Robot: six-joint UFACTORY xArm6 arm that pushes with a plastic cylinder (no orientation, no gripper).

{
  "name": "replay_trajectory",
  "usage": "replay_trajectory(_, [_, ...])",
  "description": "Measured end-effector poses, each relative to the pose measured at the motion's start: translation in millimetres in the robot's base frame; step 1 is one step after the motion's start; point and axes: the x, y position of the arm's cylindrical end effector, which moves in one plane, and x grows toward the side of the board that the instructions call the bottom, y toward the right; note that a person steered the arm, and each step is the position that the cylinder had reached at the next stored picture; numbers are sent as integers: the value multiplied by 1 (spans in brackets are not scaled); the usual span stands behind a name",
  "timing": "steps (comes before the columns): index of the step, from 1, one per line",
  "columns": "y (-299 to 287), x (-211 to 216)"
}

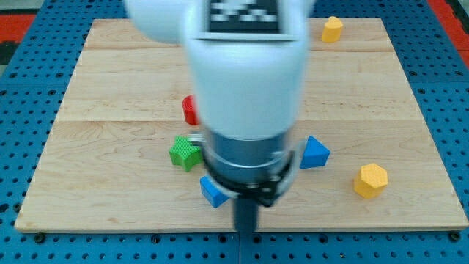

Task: Slide the blue cube below the green star

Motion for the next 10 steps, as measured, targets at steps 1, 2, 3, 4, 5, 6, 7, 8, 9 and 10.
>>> replay_trajectory(1, [-13,-6])
replay_trajectory(2, [-38,-12])
replay_trajectory(3, [-71,-21])
replay_trajectory(4, [-100,-18])
replay_trajectory(5, [-36,-11])
replay_trajectory(6, [46,-21])
replay_trajectory(7, [17,-43])
replay_trajectory(8, [-21,-56])
replay_trajectory(9, [-42,-56])
replay_trajectory(10, [-58,-56])
